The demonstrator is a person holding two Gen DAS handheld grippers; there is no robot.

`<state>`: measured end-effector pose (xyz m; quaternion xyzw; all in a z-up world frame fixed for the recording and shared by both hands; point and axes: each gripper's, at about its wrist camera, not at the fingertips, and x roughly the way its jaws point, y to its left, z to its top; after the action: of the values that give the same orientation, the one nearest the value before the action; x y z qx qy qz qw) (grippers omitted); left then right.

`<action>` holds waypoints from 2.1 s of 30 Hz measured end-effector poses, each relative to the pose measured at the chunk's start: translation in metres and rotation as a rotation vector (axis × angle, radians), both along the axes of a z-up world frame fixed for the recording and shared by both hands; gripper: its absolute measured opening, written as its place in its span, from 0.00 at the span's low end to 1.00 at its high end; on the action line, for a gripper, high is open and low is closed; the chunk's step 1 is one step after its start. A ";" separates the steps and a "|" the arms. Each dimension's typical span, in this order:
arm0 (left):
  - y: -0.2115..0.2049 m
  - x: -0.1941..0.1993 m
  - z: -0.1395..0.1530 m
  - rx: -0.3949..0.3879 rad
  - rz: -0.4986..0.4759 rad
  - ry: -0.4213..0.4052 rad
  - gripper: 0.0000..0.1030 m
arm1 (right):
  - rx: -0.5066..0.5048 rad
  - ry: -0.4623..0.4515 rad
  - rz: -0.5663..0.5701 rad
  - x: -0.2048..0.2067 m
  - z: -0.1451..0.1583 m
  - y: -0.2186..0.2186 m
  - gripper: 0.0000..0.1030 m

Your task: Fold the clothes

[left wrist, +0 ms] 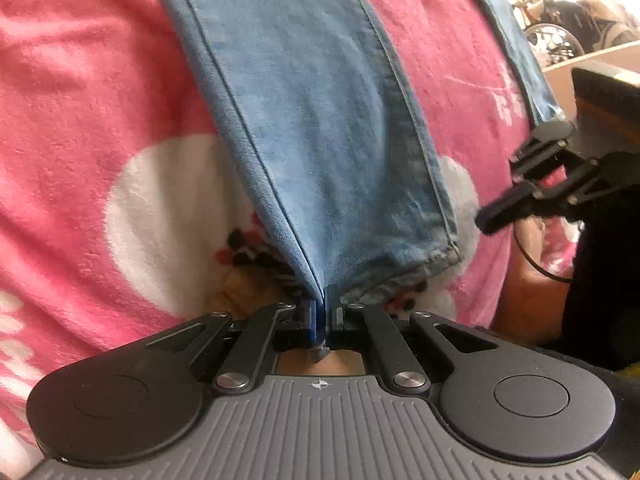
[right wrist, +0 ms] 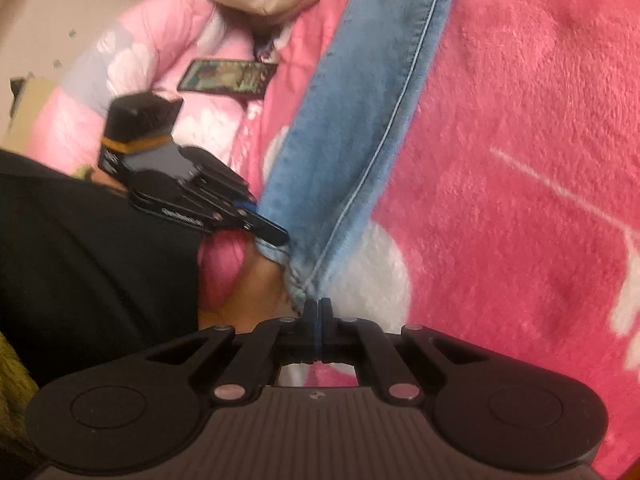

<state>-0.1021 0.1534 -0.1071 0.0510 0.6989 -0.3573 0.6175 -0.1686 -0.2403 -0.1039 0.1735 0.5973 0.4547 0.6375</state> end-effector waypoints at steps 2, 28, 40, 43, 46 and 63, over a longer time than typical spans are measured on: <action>0.000 0.001 0.002 0.015 -0.010 0.000 0.02 | -0.023 -0.029 0.007 0.003 0.002 -0.001 0.00; 0.019 0.090 0.071 0.169 0.237 -0.416 0.41 | -0.303 -0.915 0.150 0.131 0.006 0.106 0.02; -0.016 0.088 0.035 0.097 0.197 -0.435 0.46 | -0.111 -0.767 0.665 0.023 0.029 0.092 0.02; -0.012 0.088 0.037 0.105 0.221 -0.435 0.46 | -0.124 -0.762 0.384 0.096 0.041 0.102 0.02; -0.008 0.087 0.038 0.118 0.251 -0.447 0.46 | -0.136 -0.770 0.330 0.118 0.035 0.118 0.02; -0.009 0.081 0.054 0.121 0.322 -0.563 0.46 | 0.011 -0.437 0.518 -0.005 0.022 0.111 0.03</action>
<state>-0.0212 0.1443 -0.0535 0.0735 0.5197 -0.1847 0.8309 -0.1735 -0.1295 -0.0818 -0.0824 0.4683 0.6312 0.6128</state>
